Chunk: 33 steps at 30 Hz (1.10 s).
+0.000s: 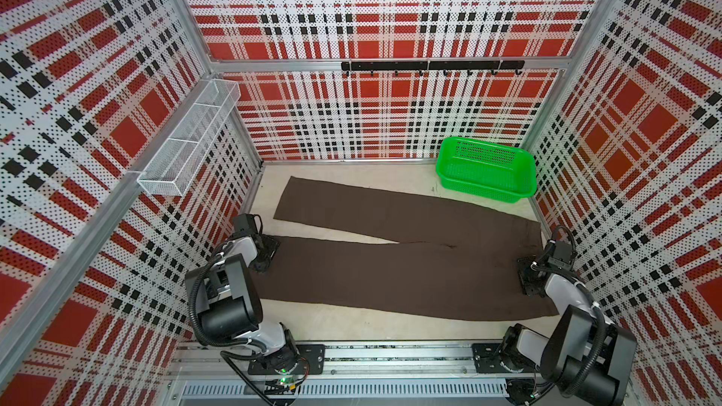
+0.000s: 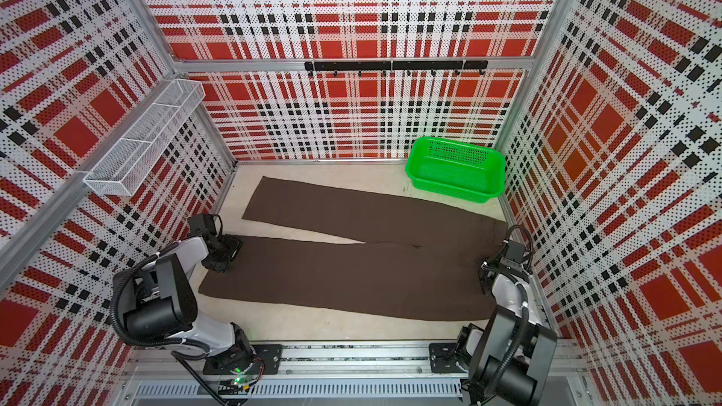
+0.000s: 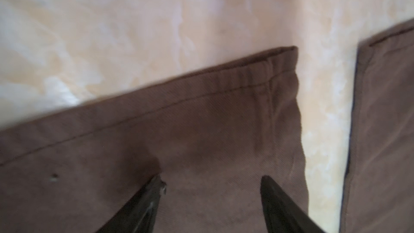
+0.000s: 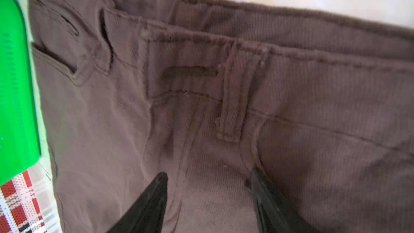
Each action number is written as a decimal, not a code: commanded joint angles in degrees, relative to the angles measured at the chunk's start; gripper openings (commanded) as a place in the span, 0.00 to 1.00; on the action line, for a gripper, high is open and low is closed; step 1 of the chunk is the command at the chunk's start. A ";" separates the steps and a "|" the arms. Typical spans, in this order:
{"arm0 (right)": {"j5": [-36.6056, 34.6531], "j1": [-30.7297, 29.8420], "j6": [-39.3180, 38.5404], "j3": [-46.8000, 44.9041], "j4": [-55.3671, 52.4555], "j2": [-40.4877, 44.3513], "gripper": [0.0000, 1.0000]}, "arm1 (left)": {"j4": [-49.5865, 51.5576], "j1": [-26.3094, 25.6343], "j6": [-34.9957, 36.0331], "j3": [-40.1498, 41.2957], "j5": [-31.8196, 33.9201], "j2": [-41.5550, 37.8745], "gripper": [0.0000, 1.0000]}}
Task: Fold and stack the trousers
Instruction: Smooth out the trousers at the center of the table, then pick up the trousers from the center of the table.
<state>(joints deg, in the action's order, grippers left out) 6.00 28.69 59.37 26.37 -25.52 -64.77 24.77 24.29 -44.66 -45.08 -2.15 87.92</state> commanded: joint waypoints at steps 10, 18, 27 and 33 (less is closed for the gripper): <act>-7.62 -0.10 -1.73 7.75 -22.17 4.33 0.62 | 5.89 -2.58 2.19 -4.86 -1.13 -0.88 0.76; -9.32 -0.12 -5.09 15.57 -16.70 0.52 0.63 | 5.86 -8.09 3.05 -12.06 -2.70 1.77 0.76; -13.63 -0.12 -19.26 31.04 -8.45 -19.46 0.59 | 5.43 -14.54 8.62 -25.53 -1.45 5.21 0.78; -16.42 -0.12 -23.64 33.92 -3.40 -27.10 0.54 | 5.49 -16.44 9.16 -29.30 -1.72 8.35 0.78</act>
<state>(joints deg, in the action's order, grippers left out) -7.20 28.67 39.77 58.72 -31.46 -89.89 29.85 8.34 -36.97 -72.97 -4.05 94.35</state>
